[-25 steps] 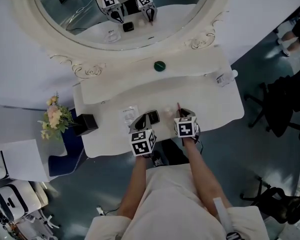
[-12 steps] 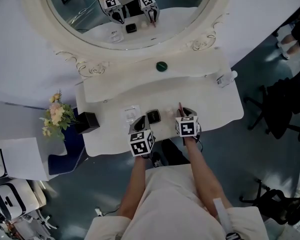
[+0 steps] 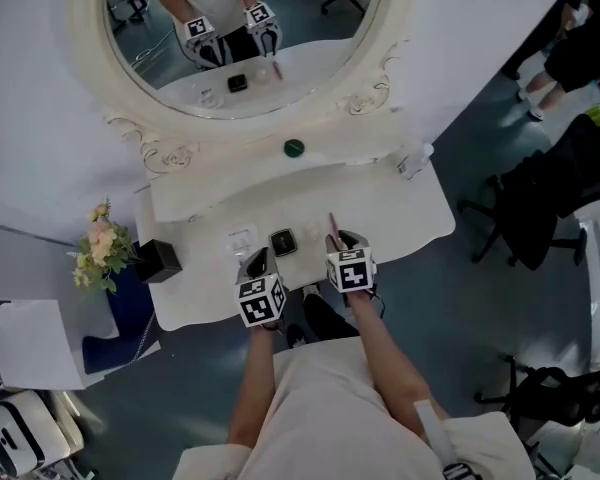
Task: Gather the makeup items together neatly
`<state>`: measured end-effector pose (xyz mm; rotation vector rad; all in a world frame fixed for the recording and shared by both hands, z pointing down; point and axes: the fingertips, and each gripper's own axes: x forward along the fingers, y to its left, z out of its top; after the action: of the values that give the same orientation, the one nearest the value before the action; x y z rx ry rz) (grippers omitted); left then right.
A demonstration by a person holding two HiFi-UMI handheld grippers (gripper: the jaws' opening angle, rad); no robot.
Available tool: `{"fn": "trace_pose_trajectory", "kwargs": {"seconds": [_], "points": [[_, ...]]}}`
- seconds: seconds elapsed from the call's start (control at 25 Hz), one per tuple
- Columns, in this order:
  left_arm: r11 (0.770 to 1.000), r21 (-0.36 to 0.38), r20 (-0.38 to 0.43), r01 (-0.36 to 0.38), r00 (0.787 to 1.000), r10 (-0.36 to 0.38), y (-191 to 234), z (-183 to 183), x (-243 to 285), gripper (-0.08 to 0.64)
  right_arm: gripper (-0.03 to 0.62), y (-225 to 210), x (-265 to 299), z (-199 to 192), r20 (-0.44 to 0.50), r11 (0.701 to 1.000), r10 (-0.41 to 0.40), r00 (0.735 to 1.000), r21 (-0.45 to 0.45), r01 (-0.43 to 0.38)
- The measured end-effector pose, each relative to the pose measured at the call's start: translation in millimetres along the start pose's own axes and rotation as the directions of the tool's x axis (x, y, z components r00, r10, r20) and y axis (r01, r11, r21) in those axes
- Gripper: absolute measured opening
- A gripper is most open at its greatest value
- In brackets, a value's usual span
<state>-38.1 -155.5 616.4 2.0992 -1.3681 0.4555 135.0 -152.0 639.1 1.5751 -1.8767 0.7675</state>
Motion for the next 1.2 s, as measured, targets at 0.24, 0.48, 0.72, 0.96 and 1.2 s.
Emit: {"fn": "trace_pose_trajectory", "kwargs": {"seconds": [0.24, 0.48, 0.72, 0.96, 1.2], "points": [[1.000, 0.018, 0.005, -0.011, 1.000, 0.011, -4.0, -19.3, -33.7, 0.015, 0.137, 22.3, -35.5, -17.5, 0.043, 0.998, 0.062, 0.997, -0.009, -0.061], [0.999, 0.050, 0.025, -0.009, 1.000, 0.008, -4.3, -34.3, -64.7, 0.015, 0.132, 45.9, -66.4, -33.4, 0.110, 0.995, 0.101, 0.989, 0.001, -0.101], [0.997, 0.071, 0.050, -0.002, 0.999, -0.002, -14.8, -50.2, -96.5, 0.015, 0.087, 53.4, -101.2, -50.9, 0.176, 0.994, 0.095, 0.980, 0.042, -0.104], [0.994, 0.108, 0.062, 0.018, 0.998, -0.024, -25.0, -71.2, -123.2, 0.015, 0.063, 64.5, -124.6, -71.1, 0.219, 0.992, 0.096, 0.971, 0.061, -0.112], [0.994, 0.108, 0.076, 0.027, 0.996, -0.036, -24.5, -76.4, -135.4, 0.015, 0.046, 68.4, -143.4, -78.0, 0.267, 0.987, 0.093, 0.959, 0.099, -0.123]]}}
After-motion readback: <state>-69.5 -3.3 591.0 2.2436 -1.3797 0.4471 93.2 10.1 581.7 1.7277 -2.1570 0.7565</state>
